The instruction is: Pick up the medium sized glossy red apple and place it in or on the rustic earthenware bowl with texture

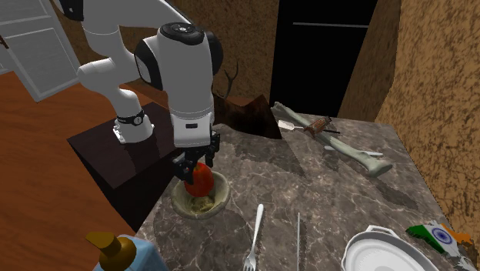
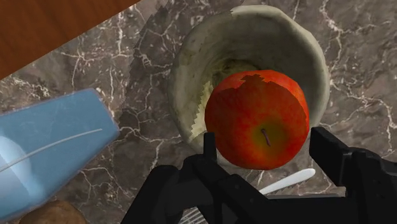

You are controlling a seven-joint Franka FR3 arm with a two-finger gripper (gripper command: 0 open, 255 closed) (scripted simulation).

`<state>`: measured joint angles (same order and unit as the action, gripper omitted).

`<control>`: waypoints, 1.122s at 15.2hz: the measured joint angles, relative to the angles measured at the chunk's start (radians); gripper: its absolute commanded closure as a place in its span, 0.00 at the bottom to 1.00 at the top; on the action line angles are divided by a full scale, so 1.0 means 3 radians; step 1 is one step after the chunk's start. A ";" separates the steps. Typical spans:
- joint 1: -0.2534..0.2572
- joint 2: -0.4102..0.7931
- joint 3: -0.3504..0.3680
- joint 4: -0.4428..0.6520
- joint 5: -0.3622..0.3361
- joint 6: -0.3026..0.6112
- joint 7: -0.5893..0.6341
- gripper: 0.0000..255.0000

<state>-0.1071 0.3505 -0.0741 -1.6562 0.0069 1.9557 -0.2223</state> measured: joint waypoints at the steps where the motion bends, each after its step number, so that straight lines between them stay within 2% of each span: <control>1: 0.0000 0.0003 0.0000 -0.0007 0.0000 0.0010 0.0000 1.00; 6: 0.0000 0.0008 0.0000 -0.0012 0.0001 0.0022 0.0000 1.00; 7: 0.0000 0.0008 0.0000 -0.0012 0.0001 0.0022 0.0000 0.00; 13: 0.0000 0.0008 0.0000 -0.0012 0.0001 0.0023 0.0000 0.00; 17: 0.0002 -0.0067 -0.0002 0.0219 -0.0005 -0.0278 0.0003 0.00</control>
<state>-0.1064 0.3305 -0.0746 -1.5905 0.0053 1.8722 -0.2214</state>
